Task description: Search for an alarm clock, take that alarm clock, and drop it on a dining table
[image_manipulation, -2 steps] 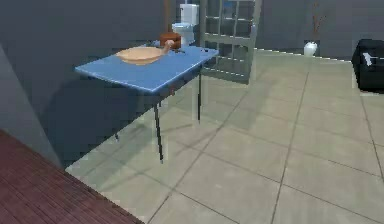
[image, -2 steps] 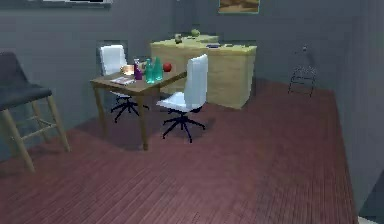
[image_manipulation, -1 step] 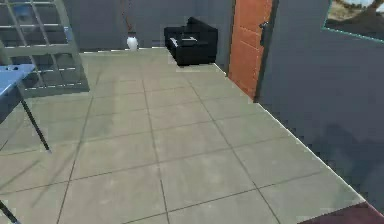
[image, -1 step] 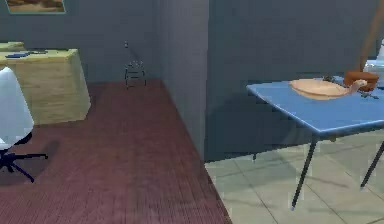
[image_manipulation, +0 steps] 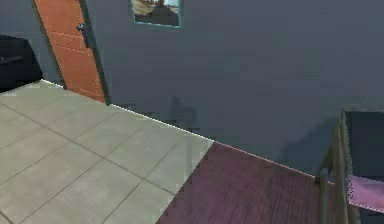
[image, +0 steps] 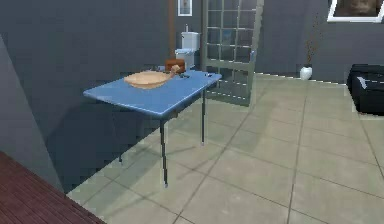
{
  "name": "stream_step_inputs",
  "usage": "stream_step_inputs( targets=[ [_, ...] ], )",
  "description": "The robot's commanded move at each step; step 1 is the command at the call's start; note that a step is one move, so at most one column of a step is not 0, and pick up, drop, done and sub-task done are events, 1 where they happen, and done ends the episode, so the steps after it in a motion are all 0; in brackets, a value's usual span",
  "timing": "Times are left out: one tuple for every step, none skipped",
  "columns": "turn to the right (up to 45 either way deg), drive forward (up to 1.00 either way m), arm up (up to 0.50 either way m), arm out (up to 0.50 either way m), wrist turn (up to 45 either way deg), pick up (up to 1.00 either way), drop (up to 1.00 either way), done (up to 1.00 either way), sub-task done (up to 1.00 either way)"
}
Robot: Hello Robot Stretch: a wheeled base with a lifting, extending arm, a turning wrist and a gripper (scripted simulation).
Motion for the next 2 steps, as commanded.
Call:
stream_step_inputs(
  targets=[
    [24.0, 0.00, 0.00, 0.00, 0.0, 0.00, 0.00, 0.00, 0.00],
    [0.0, 1.00, 0.00, 0.00, 0.0, 0.00, 0.00, 0.00, 0.00]
  ],
)
